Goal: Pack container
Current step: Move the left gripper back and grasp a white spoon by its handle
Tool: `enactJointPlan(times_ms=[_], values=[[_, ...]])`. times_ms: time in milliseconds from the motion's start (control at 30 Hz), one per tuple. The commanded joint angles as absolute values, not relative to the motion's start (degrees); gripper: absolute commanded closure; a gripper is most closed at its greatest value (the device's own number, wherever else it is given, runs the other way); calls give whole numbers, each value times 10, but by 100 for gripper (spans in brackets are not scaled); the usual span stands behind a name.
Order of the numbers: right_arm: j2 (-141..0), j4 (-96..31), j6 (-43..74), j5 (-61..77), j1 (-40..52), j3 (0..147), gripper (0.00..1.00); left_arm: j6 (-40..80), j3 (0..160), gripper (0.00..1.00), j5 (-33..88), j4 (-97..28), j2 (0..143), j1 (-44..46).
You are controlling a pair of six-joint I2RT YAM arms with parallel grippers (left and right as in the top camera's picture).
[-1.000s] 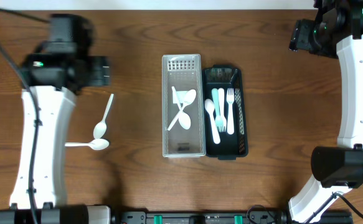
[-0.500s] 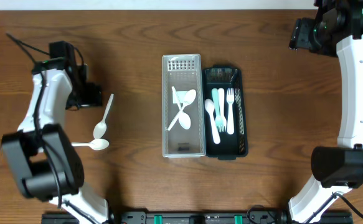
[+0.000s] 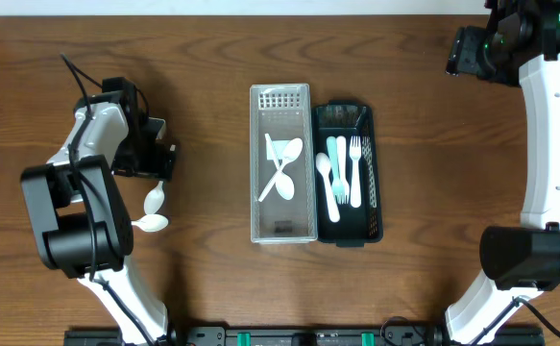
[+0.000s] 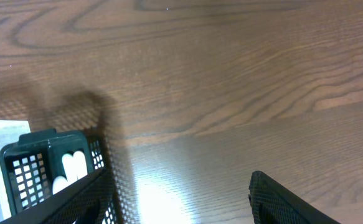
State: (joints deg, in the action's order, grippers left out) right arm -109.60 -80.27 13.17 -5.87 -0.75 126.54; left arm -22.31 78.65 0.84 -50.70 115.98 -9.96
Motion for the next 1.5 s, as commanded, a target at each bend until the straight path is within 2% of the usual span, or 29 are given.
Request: enactJointPlan(times_ms=[0,133,267,333,1367,1467], values=[[-1098,-802,132,-62,-12,1261,27,-267,790,13,37,-510,1165,-99],[-1098,-801,132,-62,-12,1261,27,-283,790,14,69,-510,1165,-99],[-1098,-801,132,-62,-12,1261,27,-285,788,25,69,-511,1167,-99],[-1098,-801,132,-62,-12,1261,26,-285,780,27,69,-507,1167,-99],[-1098,-804,132,-62,-12,1261,26,-282,744,26,5,-485,1167,-99],[-1098,-804,132,-62,-12,1261,26,-282,744,29,4,-485,1167,-99]])
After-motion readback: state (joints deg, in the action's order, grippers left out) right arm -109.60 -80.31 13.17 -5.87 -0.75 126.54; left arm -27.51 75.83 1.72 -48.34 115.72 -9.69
